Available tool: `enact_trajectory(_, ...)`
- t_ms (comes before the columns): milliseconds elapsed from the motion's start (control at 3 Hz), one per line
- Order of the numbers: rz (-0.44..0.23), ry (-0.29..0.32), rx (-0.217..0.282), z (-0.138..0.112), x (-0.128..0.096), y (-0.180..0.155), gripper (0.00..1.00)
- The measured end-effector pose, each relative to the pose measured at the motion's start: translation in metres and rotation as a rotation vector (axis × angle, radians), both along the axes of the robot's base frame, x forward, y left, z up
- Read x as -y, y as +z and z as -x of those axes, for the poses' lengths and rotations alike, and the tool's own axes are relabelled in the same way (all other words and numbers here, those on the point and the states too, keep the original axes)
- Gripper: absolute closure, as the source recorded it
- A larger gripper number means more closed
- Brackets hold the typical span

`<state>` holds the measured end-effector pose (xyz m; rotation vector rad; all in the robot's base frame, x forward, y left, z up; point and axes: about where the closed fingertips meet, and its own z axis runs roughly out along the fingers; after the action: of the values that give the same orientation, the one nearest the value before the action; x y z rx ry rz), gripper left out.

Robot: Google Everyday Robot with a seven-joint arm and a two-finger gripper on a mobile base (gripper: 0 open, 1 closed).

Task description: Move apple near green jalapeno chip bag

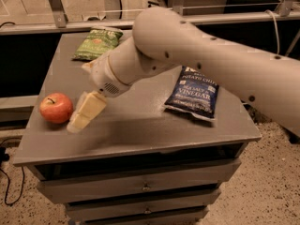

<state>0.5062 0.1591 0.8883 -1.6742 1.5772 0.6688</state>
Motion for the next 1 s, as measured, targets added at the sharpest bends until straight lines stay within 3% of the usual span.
enact_trajectory(667, -0.086, 0.026, -0.087, 0.001, -0.058, -0.026, 0.00)
enact_trajectory(1000, -0.082, 0.008, -0.101, -0.004, -0.068, -0.036, 0.16)
